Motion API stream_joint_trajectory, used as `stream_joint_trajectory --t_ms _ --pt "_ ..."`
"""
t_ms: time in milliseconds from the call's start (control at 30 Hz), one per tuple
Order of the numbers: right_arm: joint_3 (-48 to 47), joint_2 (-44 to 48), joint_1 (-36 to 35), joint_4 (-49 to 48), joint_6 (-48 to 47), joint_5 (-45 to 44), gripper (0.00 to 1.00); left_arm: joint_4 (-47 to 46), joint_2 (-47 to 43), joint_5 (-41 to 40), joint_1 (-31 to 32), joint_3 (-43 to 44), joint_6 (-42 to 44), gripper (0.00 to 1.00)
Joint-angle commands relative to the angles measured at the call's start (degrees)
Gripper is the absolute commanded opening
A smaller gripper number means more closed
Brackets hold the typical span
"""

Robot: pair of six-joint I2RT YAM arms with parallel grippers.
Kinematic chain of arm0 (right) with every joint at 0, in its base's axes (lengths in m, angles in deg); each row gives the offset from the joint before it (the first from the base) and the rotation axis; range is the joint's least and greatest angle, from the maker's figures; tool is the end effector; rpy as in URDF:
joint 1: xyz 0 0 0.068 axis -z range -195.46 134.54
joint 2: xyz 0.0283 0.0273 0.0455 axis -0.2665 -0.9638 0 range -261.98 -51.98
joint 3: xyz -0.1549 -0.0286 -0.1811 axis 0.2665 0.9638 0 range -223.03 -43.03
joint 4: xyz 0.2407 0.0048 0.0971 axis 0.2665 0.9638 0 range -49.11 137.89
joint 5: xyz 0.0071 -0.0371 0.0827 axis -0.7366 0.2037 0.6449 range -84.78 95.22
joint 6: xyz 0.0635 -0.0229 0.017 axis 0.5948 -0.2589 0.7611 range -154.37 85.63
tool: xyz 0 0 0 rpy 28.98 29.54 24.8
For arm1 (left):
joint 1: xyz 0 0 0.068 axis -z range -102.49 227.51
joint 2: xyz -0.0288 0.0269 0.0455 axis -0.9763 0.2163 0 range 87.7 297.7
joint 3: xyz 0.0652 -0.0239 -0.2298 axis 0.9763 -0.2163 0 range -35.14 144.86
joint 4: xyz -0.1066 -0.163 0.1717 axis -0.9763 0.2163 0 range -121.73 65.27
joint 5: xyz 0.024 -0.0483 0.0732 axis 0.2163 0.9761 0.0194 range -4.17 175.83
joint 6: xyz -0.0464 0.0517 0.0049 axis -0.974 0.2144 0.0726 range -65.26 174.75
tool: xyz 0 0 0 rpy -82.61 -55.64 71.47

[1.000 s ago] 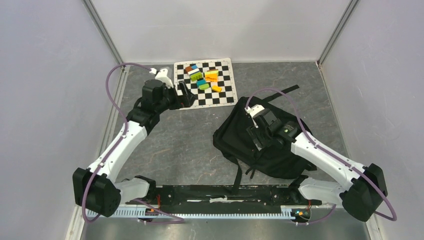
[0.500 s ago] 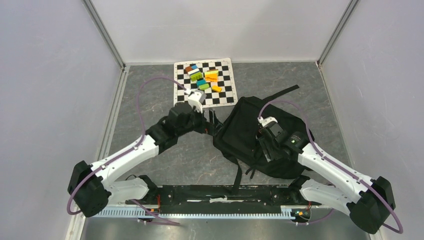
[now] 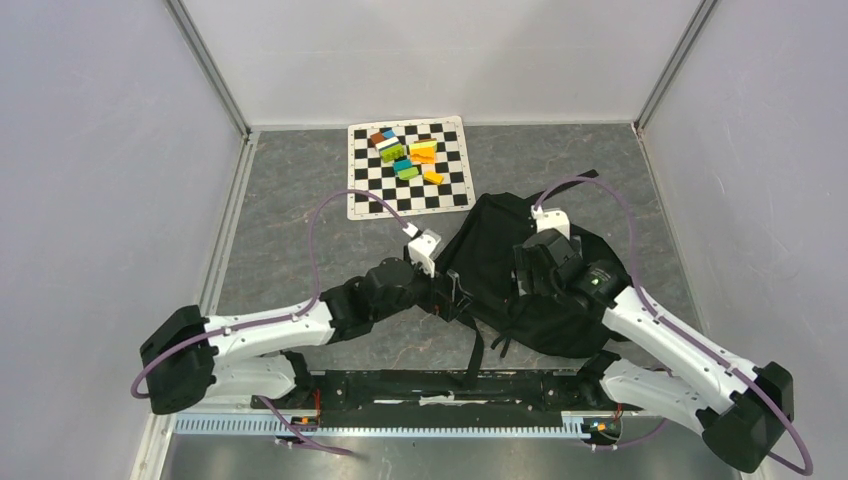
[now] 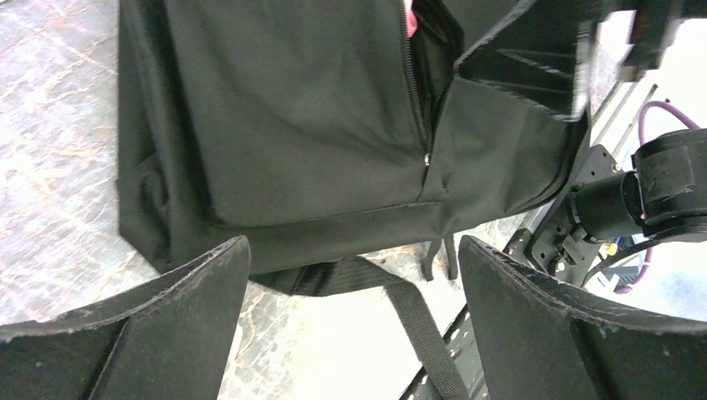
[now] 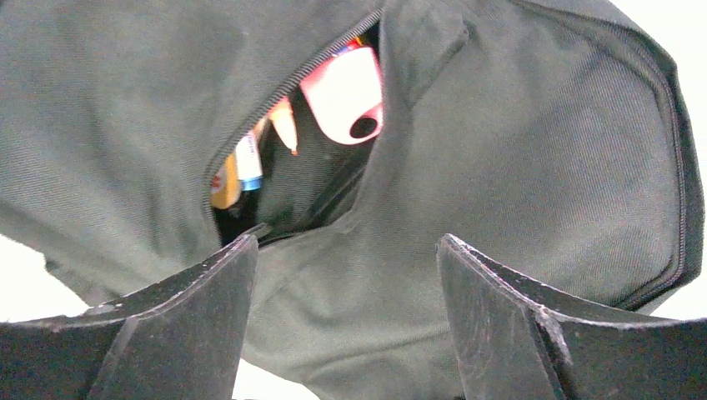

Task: Pack the student bag
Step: Place the stationery in the student bag, then zip the student bag at the center of the board.

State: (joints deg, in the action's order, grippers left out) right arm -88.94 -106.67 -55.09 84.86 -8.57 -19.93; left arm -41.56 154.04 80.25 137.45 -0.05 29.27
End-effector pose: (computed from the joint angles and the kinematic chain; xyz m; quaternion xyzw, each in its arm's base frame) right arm 0.1789 0.1169 0.2237 -0.0423 0.9265 -0.0051 0.3738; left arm 0.1491 -0.2465 0.2017 0.2182 0.7963 -0.3521 0.4408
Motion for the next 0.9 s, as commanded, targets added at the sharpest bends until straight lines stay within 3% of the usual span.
stream_joint_trajectory --t_ms 0,100,233,433,633,867 --pt "4.32 -0.84 0.09 -3.89 2.93 -7.88 0.83 -10.28 3.11 -4.81 4.08 -1.07 0.05 1.00" --pt "7.23 -0.23 0.09 -3.20 3.33 -8.95 0.81 -12.77 6.25 -5.80 6.23 -0.82 0.96 1.00" --pt "11.07 1.29 0.09 -2.21 4.47 -9.93 0.68 -17.39 10.45 -6.64 8.61 -0.47 1.92 0.99" --pt "12.80 1.43 0.10 -2.88 5.61 -9.34 0.63 -21.13 16.12 -7.97 10.83 2.05 4.65 0.99" --pt "4.48 2.79 0.09 -2.72 7.51 -6.81 0.83 -20.53 16.72 -14.07 11.01 1.64 1.68 0.99" --pt "2.54 -0.33 0.09 -8.69 7.40 -7.99 0.89 -20.61 14.36 -16.31 11.02 -0.44 -2.81 1.00"
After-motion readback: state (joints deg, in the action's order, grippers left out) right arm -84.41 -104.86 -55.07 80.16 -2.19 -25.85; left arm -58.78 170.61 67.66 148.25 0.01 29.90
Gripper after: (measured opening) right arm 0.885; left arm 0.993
